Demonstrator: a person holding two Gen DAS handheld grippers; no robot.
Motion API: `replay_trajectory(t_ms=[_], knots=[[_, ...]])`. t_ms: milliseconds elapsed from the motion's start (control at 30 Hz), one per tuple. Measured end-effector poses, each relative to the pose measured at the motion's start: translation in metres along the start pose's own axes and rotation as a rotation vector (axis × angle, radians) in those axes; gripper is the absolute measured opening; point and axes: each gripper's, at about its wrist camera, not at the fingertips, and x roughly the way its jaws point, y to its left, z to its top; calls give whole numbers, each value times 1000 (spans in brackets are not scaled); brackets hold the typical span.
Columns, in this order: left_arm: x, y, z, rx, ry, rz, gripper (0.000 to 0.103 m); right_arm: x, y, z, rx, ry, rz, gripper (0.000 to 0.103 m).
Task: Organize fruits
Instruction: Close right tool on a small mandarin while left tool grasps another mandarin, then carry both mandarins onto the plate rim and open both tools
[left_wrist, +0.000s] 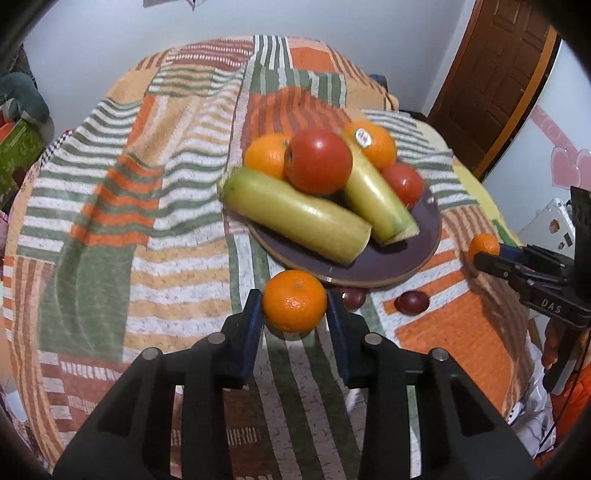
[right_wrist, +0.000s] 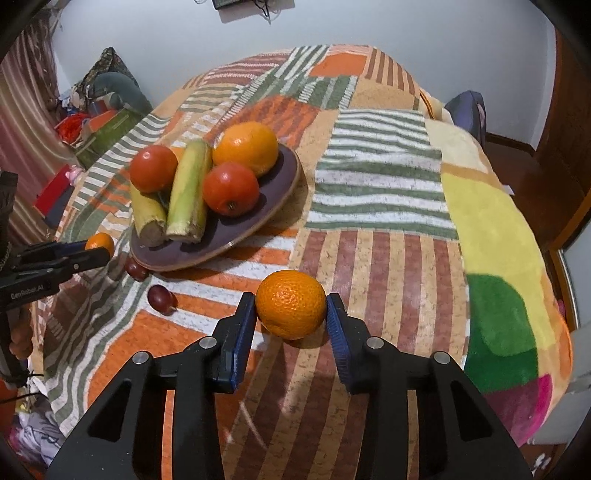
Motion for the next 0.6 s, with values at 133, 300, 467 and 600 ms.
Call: replay_trajectory(t_ms=[133, 300, 467, 600], knots=[[-9, -4, 9, 7, -34, -10, 35, -6, 5, 10, -16, -34, 9, 35], [-16, -14, 20, 20, -70, -28, 35, -11, 14, 22, -33, -76, 32, 35], [-12, -29, 25, 42, -66, -66, 35, -10, 23, 32, -53, -99, 55, 35], [-2, -43, 24, 64, -44, -91, 35, -3, 30, 37, -65, -99, 74, 35]])
